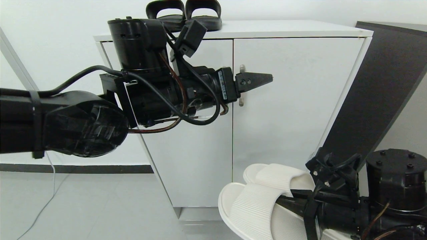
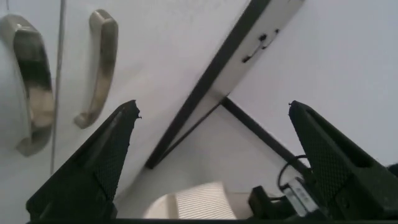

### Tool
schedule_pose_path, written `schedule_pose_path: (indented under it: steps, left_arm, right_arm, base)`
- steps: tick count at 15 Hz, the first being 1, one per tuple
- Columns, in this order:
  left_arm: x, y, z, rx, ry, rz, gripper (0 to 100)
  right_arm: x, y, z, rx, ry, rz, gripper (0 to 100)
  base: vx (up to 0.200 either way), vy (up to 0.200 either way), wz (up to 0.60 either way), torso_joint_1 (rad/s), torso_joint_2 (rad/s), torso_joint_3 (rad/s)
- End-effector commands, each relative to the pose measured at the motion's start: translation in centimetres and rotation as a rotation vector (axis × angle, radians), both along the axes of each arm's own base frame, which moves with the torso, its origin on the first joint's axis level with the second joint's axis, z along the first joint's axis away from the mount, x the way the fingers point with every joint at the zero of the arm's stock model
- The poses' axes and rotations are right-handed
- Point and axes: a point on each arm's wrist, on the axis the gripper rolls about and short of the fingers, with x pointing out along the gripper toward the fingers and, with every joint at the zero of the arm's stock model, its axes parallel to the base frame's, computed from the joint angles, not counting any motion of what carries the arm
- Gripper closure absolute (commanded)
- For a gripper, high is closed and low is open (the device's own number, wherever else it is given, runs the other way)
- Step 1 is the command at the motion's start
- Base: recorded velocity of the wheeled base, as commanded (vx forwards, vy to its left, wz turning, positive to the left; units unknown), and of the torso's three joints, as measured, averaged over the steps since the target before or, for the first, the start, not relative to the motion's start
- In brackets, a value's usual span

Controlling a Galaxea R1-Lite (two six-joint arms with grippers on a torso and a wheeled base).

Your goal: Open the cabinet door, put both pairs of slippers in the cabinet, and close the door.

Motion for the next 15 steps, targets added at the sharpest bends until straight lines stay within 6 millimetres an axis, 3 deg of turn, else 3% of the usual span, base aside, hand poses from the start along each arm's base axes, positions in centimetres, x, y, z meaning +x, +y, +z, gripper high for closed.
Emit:
schedule_pose_path:
  steps: [1,3,15]
  left_arm:
    - [0.6,-0.3,-0.3,0.016,-0.009,0.035,0]
    - [1.6,-0.8,-0.8,0.032,-0.020,0.106,0]
    - [4.2,-2.1,-1.1,0.036,-0.015,0.141,0]
  right_arm:
    - [0.0,0.0,0.0,-0.001,0.001,0.001,100]
    - [0.0,0.0,0.0,-0.001,0.001,0.001,100]
    - [0.1,0.0,-0.3,-0.009,0.010,-0.002,100]
  base:
    - [0.000,0.000,0.00,0.000,0.00,0.000]
    - [0.000,0.000,0.00,0.000,0.00,0.000]
    - [0.000,0.000,0.00,0.000,0.00,0.000]
